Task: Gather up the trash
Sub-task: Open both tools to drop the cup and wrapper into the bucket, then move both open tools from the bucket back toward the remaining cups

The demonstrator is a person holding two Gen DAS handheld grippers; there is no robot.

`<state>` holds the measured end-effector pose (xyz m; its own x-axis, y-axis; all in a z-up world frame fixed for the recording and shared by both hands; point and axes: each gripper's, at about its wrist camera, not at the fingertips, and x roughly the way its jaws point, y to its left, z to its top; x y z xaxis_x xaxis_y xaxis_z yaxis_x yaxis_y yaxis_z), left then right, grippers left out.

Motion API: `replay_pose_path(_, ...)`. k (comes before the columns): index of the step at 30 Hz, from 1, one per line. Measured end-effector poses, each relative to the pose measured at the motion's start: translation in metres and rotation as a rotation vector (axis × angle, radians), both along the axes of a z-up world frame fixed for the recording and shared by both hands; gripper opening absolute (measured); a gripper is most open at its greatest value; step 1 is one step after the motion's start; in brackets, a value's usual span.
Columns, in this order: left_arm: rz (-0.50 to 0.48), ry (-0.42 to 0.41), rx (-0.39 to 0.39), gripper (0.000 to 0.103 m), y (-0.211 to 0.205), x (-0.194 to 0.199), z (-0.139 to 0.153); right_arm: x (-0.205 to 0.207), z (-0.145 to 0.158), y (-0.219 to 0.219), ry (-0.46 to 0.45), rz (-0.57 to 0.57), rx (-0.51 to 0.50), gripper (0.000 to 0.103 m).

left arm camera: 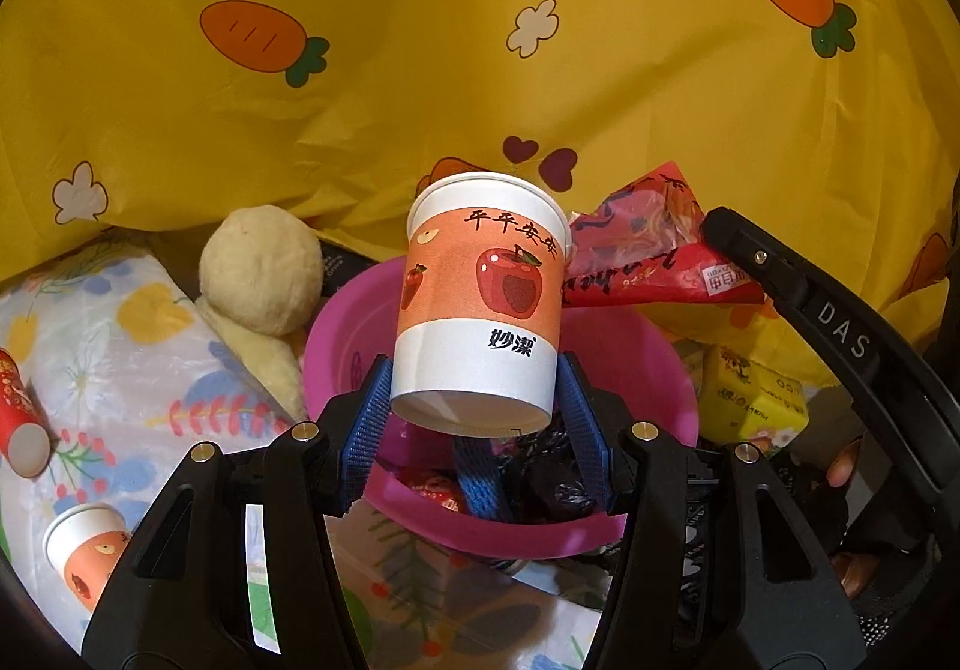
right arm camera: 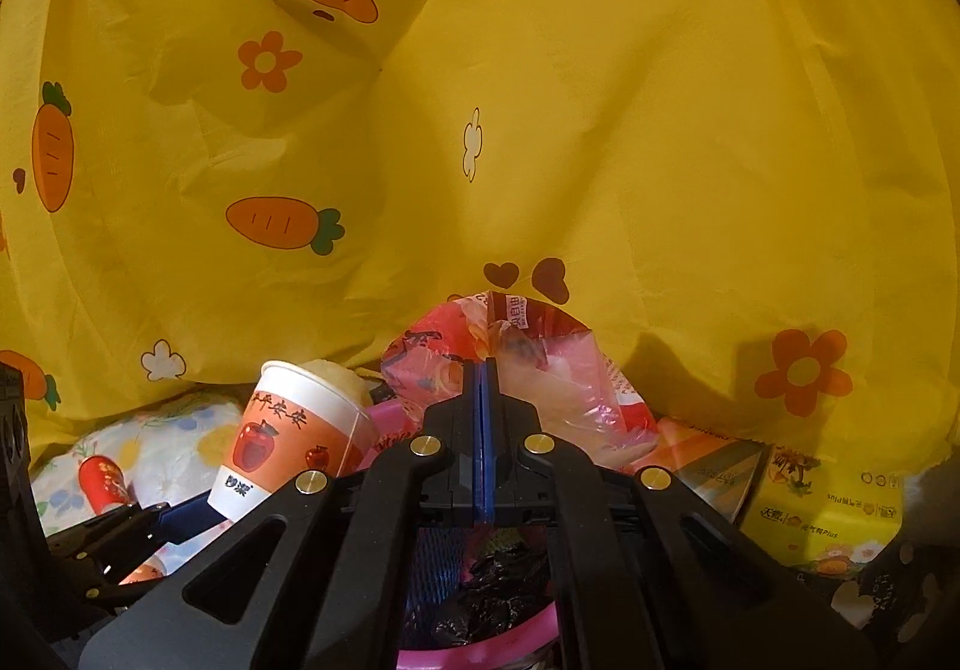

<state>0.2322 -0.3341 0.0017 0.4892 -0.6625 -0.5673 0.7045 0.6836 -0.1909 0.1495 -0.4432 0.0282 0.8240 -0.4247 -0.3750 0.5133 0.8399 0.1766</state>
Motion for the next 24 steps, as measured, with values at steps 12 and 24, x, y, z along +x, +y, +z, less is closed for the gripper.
replay_pose_path(12,0.031,0.042,-0.062,0.089,0.021,0.006,-0.005,0.005,-0.017,-0.020,0.028,-0.005,0.056,0.012)
replay_pose_path(24,0.217,0.003,-0.090,0.097,0.079,-0.005,0.005,-0.012,-0.022,-0.004,0.033,-0.007,0.039,0.067)
